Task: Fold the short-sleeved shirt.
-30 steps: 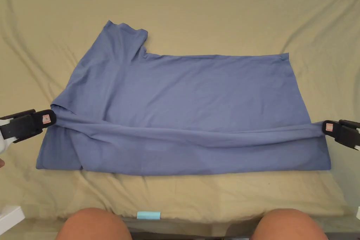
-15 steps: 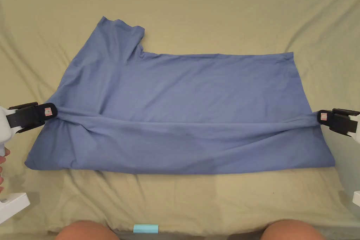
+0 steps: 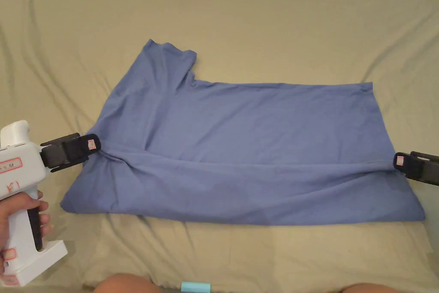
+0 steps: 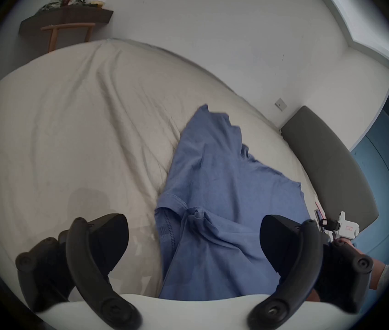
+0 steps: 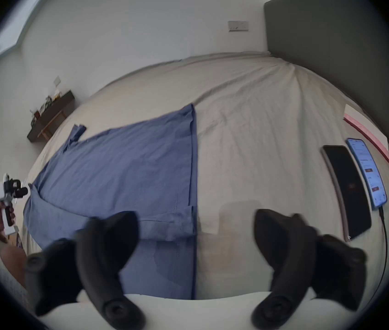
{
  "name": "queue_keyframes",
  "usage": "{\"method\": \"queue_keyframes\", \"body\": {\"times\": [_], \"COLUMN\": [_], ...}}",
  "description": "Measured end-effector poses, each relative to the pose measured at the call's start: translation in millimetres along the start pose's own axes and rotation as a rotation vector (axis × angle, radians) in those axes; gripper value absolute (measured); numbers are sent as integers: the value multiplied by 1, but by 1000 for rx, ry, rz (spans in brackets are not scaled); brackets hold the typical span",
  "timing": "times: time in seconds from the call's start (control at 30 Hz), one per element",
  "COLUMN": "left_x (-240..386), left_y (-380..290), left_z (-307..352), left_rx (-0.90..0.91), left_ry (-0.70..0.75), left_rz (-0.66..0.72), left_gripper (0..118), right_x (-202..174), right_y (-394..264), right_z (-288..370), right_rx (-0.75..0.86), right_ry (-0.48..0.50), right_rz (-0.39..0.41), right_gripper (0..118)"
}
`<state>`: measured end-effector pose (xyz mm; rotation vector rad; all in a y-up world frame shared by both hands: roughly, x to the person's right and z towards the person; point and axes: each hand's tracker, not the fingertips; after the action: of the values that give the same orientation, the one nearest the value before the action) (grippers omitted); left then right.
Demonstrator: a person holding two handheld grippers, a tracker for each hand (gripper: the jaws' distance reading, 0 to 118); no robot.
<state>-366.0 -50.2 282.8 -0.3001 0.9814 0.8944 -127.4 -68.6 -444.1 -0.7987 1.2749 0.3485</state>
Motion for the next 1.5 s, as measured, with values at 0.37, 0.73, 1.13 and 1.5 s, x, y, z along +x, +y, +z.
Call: {"method": "queue_keyframes", "body": {"times": [0.37,0.73,1.13,1.5], "left_x": [21,18,9,-20], "left_y": [-46,-127,-112,-96], "left_z": [130,161,83,43], "left_rx": [62,-5,20,-14], "left_ry": [36,14,113,144], "left_rz": [-145,-178,-359,-324], "left_gripper": [8,0,1,87], "right_x": [-13,-22,-21,-16], "right_y": [-50,-145,-134,-133], "right_z": [117,172,188,179], "right_rx": [146,113,102,51], "right_ry": [35,47,14,0], "right_rz": [-2,-45,-29,-76], "right_gripper": [12,0,0,0]}}
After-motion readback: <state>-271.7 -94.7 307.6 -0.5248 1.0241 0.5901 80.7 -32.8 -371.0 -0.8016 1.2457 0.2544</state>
